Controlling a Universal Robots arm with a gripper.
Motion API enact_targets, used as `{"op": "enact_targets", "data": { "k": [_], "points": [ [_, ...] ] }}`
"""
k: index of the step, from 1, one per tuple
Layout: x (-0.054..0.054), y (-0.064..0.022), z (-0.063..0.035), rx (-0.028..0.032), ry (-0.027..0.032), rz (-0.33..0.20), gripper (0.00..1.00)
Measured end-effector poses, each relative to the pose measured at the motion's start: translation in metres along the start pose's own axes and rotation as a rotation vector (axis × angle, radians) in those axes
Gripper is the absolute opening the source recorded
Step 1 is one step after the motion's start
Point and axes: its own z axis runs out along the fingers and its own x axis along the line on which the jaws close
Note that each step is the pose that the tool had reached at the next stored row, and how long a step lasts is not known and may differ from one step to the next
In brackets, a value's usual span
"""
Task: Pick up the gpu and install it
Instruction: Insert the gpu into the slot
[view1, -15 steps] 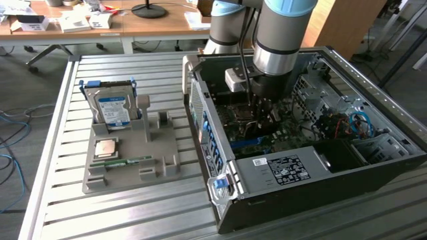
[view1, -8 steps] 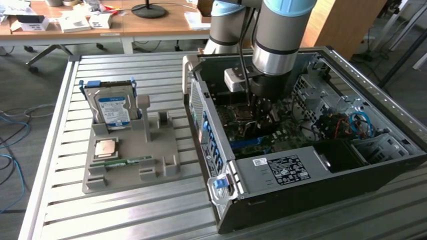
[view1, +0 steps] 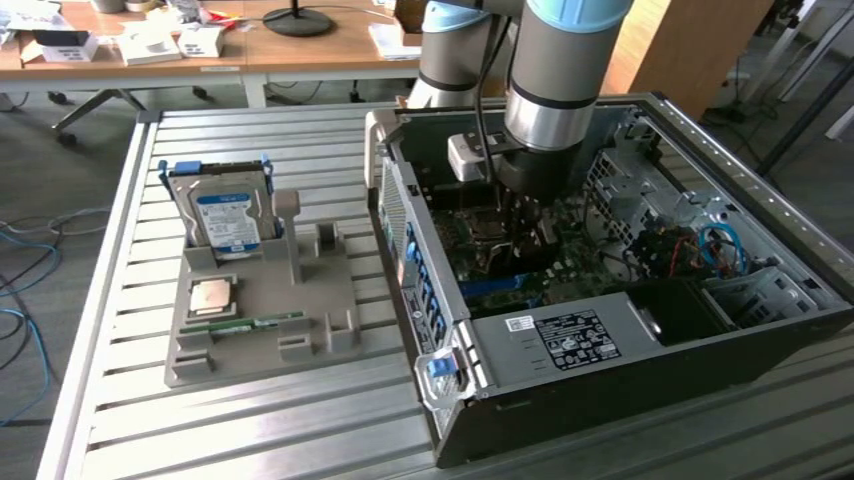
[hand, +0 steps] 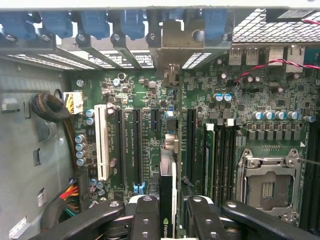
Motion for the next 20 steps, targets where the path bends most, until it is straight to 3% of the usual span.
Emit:
{"op": "enact_targets", "data": {
  "k": [20],
  "points": [
    [0.0002,0.0034,0.0021,-0.0002,0.0008,0.008,0.26]
  ]
}}
